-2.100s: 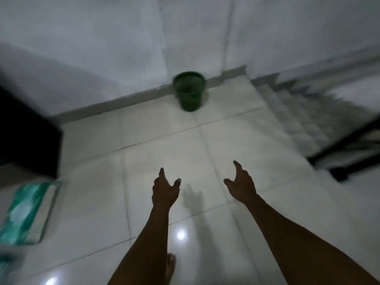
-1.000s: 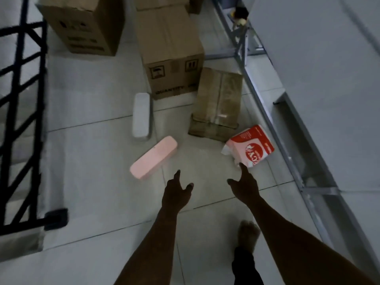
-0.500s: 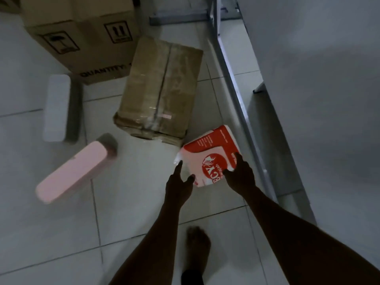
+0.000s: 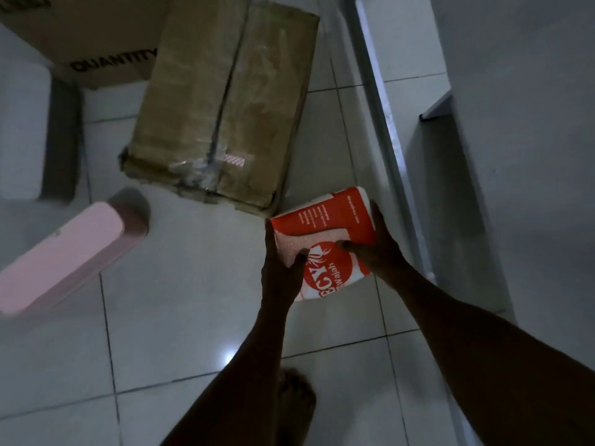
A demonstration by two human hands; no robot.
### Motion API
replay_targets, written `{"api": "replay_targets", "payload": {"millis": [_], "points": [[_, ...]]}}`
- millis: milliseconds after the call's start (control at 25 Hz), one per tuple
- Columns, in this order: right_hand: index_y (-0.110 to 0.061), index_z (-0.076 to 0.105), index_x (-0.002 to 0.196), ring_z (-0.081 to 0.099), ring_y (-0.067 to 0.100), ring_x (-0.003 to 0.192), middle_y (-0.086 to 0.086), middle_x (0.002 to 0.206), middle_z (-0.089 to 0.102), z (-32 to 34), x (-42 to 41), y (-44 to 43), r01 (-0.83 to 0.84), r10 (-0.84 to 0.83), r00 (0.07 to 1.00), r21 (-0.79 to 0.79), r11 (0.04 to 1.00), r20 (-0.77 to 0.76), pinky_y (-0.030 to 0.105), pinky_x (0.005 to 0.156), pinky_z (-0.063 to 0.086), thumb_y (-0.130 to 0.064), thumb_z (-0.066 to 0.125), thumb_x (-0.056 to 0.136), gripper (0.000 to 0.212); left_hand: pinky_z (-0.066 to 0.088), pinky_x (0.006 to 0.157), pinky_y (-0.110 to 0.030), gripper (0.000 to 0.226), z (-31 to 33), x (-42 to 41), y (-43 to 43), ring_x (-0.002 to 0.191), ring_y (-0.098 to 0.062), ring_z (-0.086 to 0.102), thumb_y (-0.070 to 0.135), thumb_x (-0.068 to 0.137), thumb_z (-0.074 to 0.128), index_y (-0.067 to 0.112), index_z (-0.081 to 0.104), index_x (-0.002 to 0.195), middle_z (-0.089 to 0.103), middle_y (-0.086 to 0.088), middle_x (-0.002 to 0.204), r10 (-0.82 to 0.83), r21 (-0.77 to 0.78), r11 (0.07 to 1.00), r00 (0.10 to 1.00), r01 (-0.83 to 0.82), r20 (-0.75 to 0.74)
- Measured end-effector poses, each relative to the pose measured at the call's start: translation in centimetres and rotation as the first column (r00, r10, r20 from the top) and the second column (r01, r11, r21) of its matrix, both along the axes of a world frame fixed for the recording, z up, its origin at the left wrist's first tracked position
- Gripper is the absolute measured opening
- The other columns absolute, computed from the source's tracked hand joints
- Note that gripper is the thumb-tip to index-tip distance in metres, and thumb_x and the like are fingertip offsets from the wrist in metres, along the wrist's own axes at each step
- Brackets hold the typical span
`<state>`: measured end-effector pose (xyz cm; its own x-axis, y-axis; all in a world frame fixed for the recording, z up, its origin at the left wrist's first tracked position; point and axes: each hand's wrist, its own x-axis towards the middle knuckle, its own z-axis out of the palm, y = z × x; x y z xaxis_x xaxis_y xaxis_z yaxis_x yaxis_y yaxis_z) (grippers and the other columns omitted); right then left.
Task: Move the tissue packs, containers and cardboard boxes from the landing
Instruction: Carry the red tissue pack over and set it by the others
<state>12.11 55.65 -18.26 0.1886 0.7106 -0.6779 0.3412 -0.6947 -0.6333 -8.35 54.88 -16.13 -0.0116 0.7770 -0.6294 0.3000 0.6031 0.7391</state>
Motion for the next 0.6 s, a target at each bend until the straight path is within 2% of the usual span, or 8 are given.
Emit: {"api": "replay_targets", "payload": {"millis": [40, 120, 240, 320, 400, 480, 520, 600], "points": [[-0.054, 0.012, 0.147, 0.052, 0.026, 0.126, -0.004, 0.141, 0.049, -0.2, -0.3, -1.2, -0.034, 0.035, 0.999, 0.005, 0.999, -0.009, 0.061, 0.094, 0.048, -0.048, 0.084, 0.064, 0.11, 0.052, 0.095, -0.049, 0.091, -0.1, -0.4, -0.6, 0.116, -0.013, 0.058, 0.063, 0.077, 0.059, 0.051, 0.004, 0.148, 0.051, 0.016, 0.133, 0.003, 0.011, 1.0, 1.0, -0.003, -0.007], [-0.055, 0.008, 0.148, 0.053, 0.026, 0.127, -0.006, 0.141, 0.049, 1.5, -2.4, -3.2, -0.111, 0.111, 0.994, -0.016, 0.994, 0.007, 0.061, 0.094, 0.049, -0.044, 0.083, 0.066, 0.111, 0.051, 0.095, -0.054, 0.094, -0.1, -2.3, -2.4, 0.121, -0.021, 0.057, 0.063, 0.078, 0.057, 0.049, 0.0, 0.151, 0.05, 0.009, 0.14, 0.021, 0.002, 1.0, 0.999, -0.021, -0.047], [-0.042, 0.011, 0.152, 0.056, 0.019, 0.119, -0.009, 0.135, 0.052, 6.7, -8.2, -4.9, -0.27, 0.274, 0.961, -0.079, 0.96, 0.047, 0.046, 0.096, 0.05, -0.028, 0.082, 0.073, 0.106, 0.055, 0.089, -0.055, 0.092, 0.9, -6.7, -5.9, 0.117, -0.029, 0.06, 0.056, 0.078, 0.056, 0.053, -0.002, 0.149, 0.053, -0.005, 0.139, 0.01, -0.105, 0.994, 0.994, -0.021, -0.104], [-0.035, 0.016, 0.153, 0.057, 0.022, 0.119, -0.006, 0.134, 0.055, 10.2, -13.3, -6.6, -0.407, 0.414, 0.909, -0.105, 0.907, 0.054, 0.037, 0.096, 0.048, -0.022, 0.08, 0.077, 0.099, 0.057, 0.087, -0.05, 0.094, 3.3, -11.0, -9.3, 0.111, -0.028, 0.063, 0.054, 0.079, 0.056, 0.045, -0.002, 0.152, 0.055, -0.007, 0.136, 0.053, -0.152, 0.986, 0.992, -0.07, -0.113], [-0.032, 0.021, 0.152, 0.055, 0.024, 0.121, -0.011, 0.127, 0.052, 13.7, -18.7, -8.1, -0.508, 0.514, 0.857, -0.122, 0.853, 0.028, 0.033, 0.096, 0.045, -0.028, 0.079, 0.078, 0.094, 0.056, 0.088, -0.047, 0.093, 5.5, -15.6, -13.4, 0.111, -0.027, 0.063, 0.052, 0.082, 0.055, 0.04, -0.003, 0.154, 0.054, -0.009, 0.137, 0.141, -0.17, 0.972, 0.982, -0.161, -0.128], [-0.031, 0.023, 0.151, 0.055, 0.023, 0.122, -0.006, 0.127, 0.054, 17.0, -25.1, -10.5, -0.63, 0.635, 0.772, -0.105, 0.769, 0.017, 0.032, 0.098, 0.042, -0.038, 0.078, 0.077, 0.093, 0.054, 0.093, -0.048, 0.095, 7.2, -21.0, -18.6, 0.116, -0.028, 0.061, 0.06, 0.076, 0.053, 0.048, -0.005, 0.15, 0.052, -0.009, 0.14, 0.288, -0.196, 0.928, 0.944, -0.317, -0.164], [-0.032, 0.024, 0.15, 0.058, 0.018, 0.116, -0.004, 0.129, 0.056, 18.0, -27.9, -11.9, -0.682, 0.686, 0.727, -0.085, 0.727, 0.032, 0.031, 0.096, 0.044, -0.039, 0.077, 0.078, 0.09, 0.052, 0.095, -0.049, 0.095, 7.8, -23.5, -21.1, 0.118, -0.029, 0.059, 0.064, 0.071, 0.052, 0.056, -0.006, 0.146, 0.051, -0.008, 0.141, 0.351, -0.206, 0.902, 0.922, -0.38, -0.166], [-0.035, 0.031, 0.142, 0.059, 0.0, 0.092, -0.006, 0.122, 0.06, 19.7, -34.5, -15.6, -0.765, 0.765, 0.642, -0.017, 0.644, 0.052, 0.02, 0.08, 0.05, -0.034, 0.076, 0.082, 0.075, 0.049, 0.1, -0.05, 0.097, 10.5, -28.8, -26.1, 0.124, -0.029, 0.056, 0.066, 0.068, 0.054, 0.061, -0.007, 0.143, 0.048, -0.008, 0.145, 0.462, -0.161, 0.862, 0.875, -0.481, -0.143]]}}
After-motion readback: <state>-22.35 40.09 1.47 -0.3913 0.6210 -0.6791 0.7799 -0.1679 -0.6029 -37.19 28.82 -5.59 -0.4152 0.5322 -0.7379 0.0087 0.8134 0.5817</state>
